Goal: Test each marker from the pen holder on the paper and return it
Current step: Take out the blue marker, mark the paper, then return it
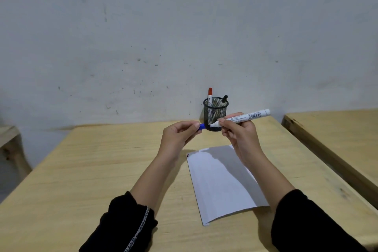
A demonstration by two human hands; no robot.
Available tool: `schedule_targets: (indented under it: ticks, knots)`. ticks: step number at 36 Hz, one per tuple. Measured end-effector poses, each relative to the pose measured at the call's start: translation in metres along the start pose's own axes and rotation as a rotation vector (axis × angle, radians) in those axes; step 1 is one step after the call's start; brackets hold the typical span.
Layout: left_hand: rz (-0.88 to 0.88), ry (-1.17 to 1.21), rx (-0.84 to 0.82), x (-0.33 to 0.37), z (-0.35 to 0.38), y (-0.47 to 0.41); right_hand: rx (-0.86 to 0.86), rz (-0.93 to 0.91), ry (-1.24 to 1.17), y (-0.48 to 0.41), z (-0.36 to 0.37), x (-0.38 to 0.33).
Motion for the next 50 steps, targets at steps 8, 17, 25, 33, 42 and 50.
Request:
schedule_targets:
  ticks: [8, 17, 25, 33, 42, 50]
  knots:
    - [-0.016, 0.071, -0.047, -0.001, 0.016, 0.006, -0.027, 0.033, -0.008, 0.002, 0.001, 0.007]
    - [-0.001, 0.043, -0.082, 0.004, 0.025, 0.004, -0.065, 0.038, -0.026, 0.0, 0.001, 0.005]
    - [-0.02, 0.044, -0.062, 0.008, 0.025, -0.009, -0.1, 0.012, 0.152, -0.01, 0.002, -0.004]
    - [0.017, 0.119, 0.017, 0.03, 0.025, -0.038, -0.012, -0.016, -0.081, -0.036, -0.013, -0.03]
    - [0.141, 0.131, 0.078, 0.066, 0.049, -0.077, -0.119, -0.056, 0.275, -0.063, -0.029, -0.048]
    - [0.382, -0.168, 0.032, 0.09, 0.085, -0.103, -0.219, -0.009, 0.687, -0.094, -0.02, -0.052]
Point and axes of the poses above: each hand's wrist, its own y-axis away from the middle knuckle, its own z-axis out of the palm, x = y × z, the point moved 4 cm from there along -y, towards the middle knuckle, and after that the axes turned 7 degrees about -y, right-handed, at the moved point
